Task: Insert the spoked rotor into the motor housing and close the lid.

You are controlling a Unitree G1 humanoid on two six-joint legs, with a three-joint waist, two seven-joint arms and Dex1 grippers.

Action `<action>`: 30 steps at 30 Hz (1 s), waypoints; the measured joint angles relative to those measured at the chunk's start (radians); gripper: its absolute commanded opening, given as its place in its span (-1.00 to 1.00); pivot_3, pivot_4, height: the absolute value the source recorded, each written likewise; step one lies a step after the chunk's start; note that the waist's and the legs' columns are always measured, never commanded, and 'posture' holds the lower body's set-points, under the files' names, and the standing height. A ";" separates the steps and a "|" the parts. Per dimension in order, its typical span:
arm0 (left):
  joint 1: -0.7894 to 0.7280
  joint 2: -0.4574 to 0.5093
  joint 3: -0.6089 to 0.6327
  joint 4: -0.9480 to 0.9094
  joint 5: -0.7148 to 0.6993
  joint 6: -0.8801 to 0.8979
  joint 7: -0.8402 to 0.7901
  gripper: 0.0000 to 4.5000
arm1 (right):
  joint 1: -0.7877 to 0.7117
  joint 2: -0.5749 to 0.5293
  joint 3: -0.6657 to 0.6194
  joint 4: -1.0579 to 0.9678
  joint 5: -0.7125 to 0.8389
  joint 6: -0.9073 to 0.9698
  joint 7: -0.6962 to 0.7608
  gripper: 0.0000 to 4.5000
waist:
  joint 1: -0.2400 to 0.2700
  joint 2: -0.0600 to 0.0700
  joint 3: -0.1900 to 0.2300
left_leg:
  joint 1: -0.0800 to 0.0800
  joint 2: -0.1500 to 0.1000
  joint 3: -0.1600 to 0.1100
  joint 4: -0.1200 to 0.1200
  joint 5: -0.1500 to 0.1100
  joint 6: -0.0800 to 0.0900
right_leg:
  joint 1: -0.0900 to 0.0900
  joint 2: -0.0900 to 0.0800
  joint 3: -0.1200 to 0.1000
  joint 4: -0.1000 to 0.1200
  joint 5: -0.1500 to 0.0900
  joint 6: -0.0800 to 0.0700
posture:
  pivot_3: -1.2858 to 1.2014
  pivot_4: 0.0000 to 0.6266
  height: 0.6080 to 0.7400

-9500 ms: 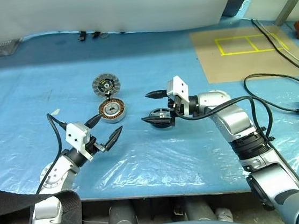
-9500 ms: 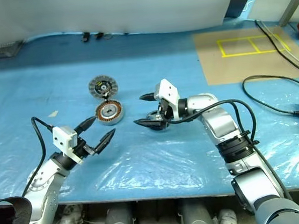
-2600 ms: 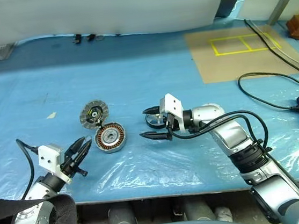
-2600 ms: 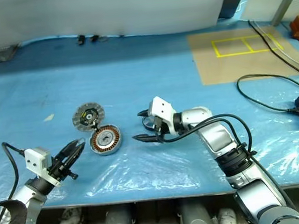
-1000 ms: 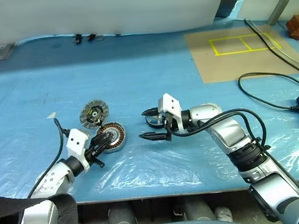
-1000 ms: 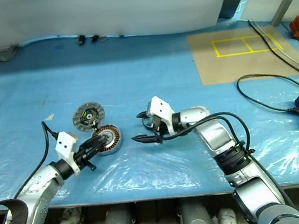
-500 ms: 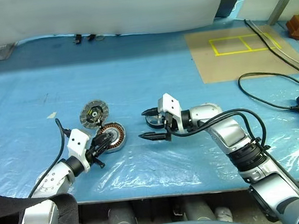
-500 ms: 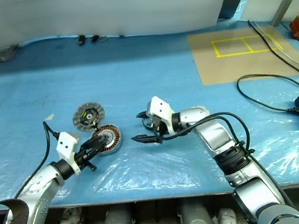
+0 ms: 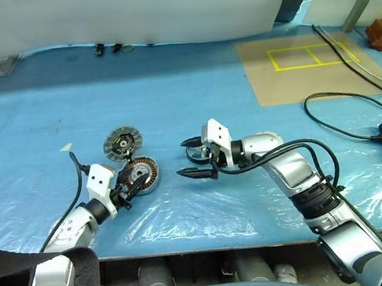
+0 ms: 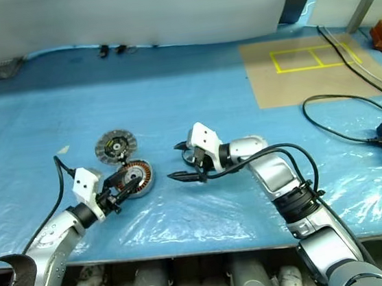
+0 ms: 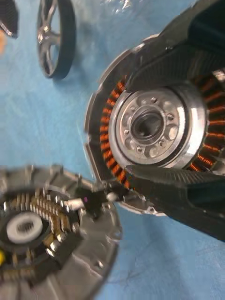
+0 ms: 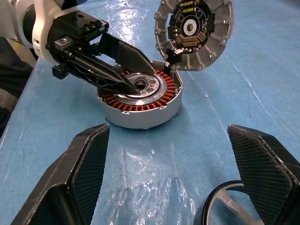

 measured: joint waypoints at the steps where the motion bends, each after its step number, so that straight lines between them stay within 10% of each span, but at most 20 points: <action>1: 0.003 0.000 0.008 0.000 -0.012 0.002 -0.003 0.06 | 0.000 0.000 0.000 0.001 0.000 -0.001 0.000 0.88 | 0.000 0.000 0.000 | 0.000 0.000 0.000 0.000 0.000 0.000 | 0.000 0.000 0.000 0.000 0.000 0.000 | 0.03 -0.52 1.00; 6: 0.016 -0.013 0.021 -0.004 -0.046 0.004 -0.006 -0.19 | -0.004 0.003 0.001 0.008 -0.001 -0.005 0.001 0.88 | 0.001 0.000 0.000 | -0.001 0.000 0.000 0.000 0.000 0.000 | 0.000 0.000 0.000 -0.001 0.000 0.000 | 0.03 -0.52 1.00; 12: 0.015 -0.040 0.017 -0.005 -0.062 0.005 -0.004 -0.97 | -0.009 0.006 0.001 0.009 -0.002 -0.008 0.002 0.88 | 0.001 0.000 0.000 | -0.001 0.000 0.000 0.000 0.000 0.000 | 0.000 0.000 0.000 -0.001 0.000 0.000 | 0.03 -0.52 1.00; 30: -0.014 -0.013 -0.035 0.004 0.073 -0.020 0.047 -0.97 | -0.009 0.006 0.001 0.010 -0.005 -0.010 0.002 0.88 | -0.001 0.000 0.000 | 0.000 0.000 0.000 0.000 0.000 0.000 | 0.000 0.000 0.000 -0.001 0.000 0.000 | 0.03 -0.52 1.00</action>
